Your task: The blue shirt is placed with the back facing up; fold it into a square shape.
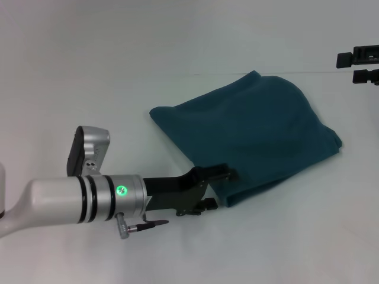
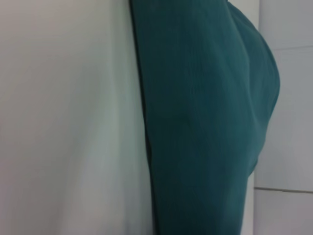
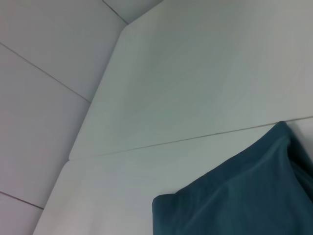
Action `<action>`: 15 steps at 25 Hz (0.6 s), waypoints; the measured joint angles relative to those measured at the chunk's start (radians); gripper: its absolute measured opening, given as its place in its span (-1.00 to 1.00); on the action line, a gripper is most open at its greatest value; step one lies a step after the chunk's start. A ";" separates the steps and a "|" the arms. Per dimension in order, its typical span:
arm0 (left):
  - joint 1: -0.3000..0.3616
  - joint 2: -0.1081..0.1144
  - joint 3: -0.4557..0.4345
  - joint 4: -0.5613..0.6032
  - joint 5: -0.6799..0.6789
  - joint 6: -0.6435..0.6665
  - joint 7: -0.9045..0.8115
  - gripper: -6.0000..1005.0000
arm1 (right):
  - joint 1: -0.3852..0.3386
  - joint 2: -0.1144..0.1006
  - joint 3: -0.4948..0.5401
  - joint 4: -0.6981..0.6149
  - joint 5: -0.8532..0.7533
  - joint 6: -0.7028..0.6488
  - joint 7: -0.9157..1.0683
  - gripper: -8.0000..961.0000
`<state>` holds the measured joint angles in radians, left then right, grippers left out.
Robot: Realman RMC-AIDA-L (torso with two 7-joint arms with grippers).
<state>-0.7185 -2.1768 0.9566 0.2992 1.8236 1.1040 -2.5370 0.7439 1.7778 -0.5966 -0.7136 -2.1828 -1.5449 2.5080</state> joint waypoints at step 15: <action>-0.053 0.000 0.001 -0.069 -0.007 -0.071 0.014 0.76 | -0.007 -0.001 0.001 0.000 0.000 -0.001 -0.006 0.73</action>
<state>-0.7719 -2.1767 0.9576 0.2304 1.8163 1.0333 -2.5226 0.7364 1.7769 -0.5957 -0.7140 -2.1827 -1.5458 2.5016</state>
